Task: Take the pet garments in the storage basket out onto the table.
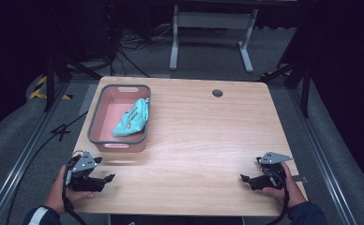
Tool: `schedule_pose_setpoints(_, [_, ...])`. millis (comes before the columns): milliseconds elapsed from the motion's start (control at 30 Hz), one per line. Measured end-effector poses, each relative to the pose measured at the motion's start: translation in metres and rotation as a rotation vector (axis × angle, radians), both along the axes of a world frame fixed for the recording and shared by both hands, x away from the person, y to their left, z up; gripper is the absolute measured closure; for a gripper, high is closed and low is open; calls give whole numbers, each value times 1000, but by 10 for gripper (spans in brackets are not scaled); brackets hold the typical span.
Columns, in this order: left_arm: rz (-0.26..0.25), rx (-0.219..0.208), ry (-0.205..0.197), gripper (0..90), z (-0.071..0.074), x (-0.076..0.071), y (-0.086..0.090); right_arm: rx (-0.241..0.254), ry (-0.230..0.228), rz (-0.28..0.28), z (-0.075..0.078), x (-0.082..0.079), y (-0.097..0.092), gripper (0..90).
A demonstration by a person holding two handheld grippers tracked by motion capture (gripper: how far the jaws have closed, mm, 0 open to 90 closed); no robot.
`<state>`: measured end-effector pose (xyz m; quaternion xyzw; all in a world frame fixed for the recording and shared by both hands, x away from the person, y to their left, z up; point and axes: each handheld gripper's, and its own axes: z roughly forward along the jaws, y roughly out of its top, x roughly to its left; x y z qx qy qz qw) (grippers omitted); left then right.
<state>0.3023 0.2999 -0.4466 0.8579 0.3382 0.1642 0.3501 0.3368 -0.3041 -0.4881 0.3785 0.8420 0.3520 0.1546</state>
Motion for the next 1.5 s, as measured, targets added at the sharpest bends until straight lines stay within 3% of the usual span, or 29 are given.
schedule_pose_setpoints(33, [-7, 6, -20, 190, 3, 0, 2, 0, 0, 0, 0, 0, 0, 6])
schedule_pose_setpoints(67, [-3, -19, -8, 178, 4, -1, 1, 0, 0, 1, 0, 0, 0, 5])
schedule_pose_setpoints(400, [-26, -39, -46, 166, 27, -3, 3, 1, 0, 1, 0, 0, 0, 5])
schedule_pose_setpoints(600, [-24, -29, -85, 160, 48, -2, 3, 0, 0, 1, 0, 0, 0, 5])
schedule_pose_setpoints(767, [-39, -20, -91, 156, 68, 6, 0, 0, 0, 1, 0, 0, 0, 6])
schedule_pose_setpoints(800, [-59, -5, -99, 156, 77, 12, -3, 0, 0, 1, 0, 0, 0, 5])
schedule_pose_setpoints(967, [-66, 46, -100, 156, 90, 30, -10, 0, 0, 1, 0, 0, 0, 6])
schedule_pose_setpoints(1067, [-83, 48, -83, 157, 95, 43, -15, 0, 0, 2, 0, 0, 0, 6])
schedule_pose_setpoints(1167, [-98, 57, -64, 158, 96, 55, -19, -1, 0, 3, 0, 0, 0, 5])
schedule_pose_setpoints(1367, [-108, 119, -24, 158, 97, 85, -30, -1, 0, 3, 0, 0, 0, 5])
schedule_pose_setpoints(1500, [-110, 116, -1, 158, 96, 106, -37, -1, 0, 4, 0, 0, 0, 5])
